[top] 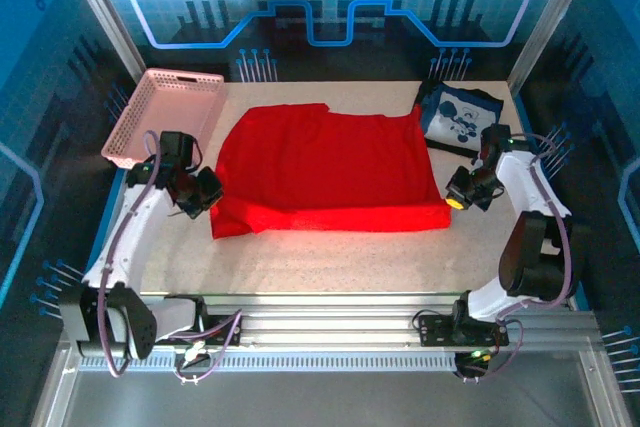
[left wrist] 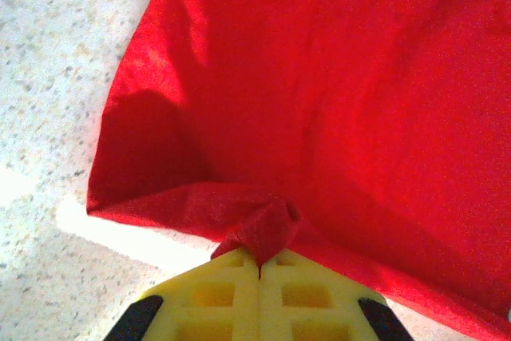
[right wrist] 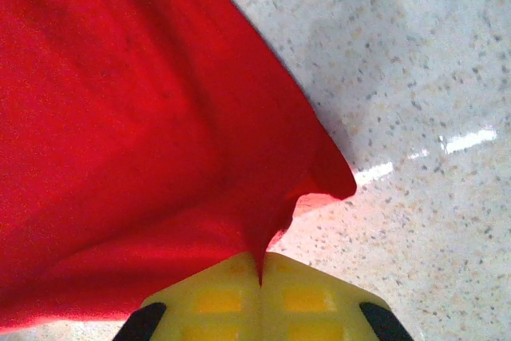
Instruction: Fold and stack the t-shirts
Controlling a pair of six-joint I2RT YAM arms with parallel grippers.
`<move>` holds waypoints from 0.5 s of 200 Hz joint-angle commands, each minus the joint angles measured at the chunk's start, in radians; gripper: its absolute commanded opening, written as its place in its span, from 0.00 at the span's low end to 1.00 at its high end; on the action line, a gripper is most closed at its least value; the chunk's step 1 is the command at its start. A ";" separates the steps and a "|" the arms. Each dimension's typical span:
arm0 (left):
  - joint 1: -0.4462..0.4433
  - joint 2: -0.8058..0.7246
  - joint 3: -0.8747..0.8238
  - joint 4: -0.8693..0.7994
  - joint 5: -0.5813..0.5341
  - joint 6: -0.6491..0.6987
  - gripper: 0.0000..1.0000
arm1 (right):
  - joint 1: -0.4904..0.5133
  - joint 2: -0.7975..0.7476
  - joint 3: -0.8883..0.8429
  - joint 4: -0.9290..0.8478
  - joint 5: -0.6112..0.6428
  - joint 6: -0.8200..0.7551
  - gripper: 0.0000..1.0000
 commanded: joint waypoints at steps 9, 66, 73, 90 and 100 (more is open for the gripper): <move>0.008 0.081 0.089 0.038 -0.018 0.099 0.00 | 0.014 0.069 0.060 0.005 0.012 -0.031 0.00; 0.038 0.136 0.149 0.017 -0.062 0.162 0.00 | 0.039 0.163 0.127 0.013 0.016 -0.042 0.00; 0.047 0.136 0.148 0.016 -0.062 0.168 0.00 | 0.040 0.171 0.130 0.016 0.016 -0.043 0.00; 0.066 0.150 0.159 0.018 -0.060 0.193 0.00 | 0.044 0.190 0.136 0.019 0.018 -0.042 0.00; 0.072 0.169 0.176 0.017 -0.057 0.209 0.00 | 0.048 0.199 0.141 0.021 0.018 -0.041 0.00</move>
